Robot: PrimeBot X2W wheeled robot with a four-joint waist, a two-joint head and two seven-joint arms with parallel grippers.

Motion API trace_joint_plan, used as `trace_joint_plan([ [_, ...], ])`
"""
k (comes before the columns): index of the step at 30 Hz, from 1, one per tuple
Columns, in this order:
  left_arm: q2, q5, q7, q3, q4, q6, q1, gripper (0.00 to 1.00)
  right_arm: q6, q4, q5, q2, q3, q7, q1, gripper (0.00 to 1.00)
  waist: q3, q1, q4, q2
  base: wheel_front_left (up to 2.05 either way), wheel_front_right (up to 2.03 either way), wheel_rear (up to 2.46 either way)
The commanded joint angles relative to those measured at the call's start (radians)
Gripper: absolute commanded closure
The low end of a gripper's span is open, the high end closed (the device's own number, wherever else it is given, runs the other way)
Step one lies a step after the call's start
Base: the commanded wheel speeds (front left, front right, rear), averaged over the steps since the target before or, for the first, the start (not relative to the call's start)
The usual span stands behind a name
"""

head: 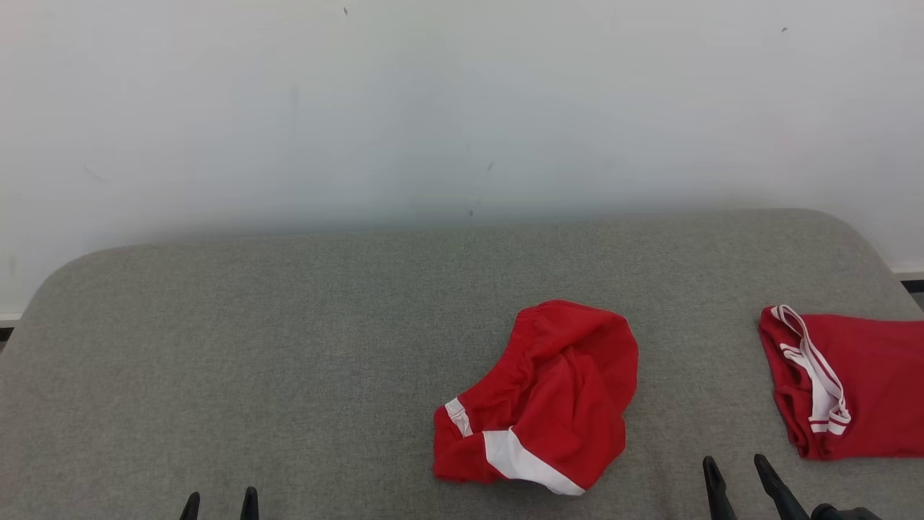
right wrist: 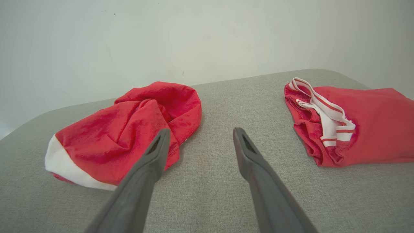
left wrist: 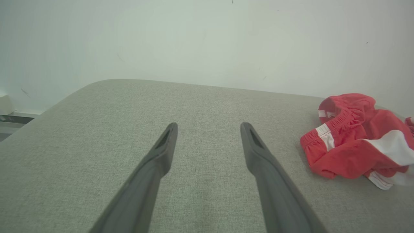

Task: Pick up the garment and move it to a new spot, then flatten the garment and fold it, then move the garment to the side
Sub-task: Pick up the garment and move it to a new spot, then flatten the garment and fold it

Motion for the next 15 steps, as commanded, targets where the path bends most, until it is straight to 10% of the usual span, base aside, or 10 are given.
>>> trace_joint_plan([
  [1,-0.008,0.013,-0.003,0.008,-0.002,-0.008,-0.002,0.0,-0.003,-0.008,-0.006,0.006,0.002,0.004,-0.002,0.0,0.001,0.0001,-0.003,0.0,0.0,0.0,0.0],
  [15,-0.022,0.042,-0.003,0.023,0.023,-0.034,-0.022,0.0,-0.003,-0.016,0.001,0.005,0.025,0.006,-0.015,0.0,0.004,0.0001,-0.006,0.0,0.0,0.0,0.0],
])
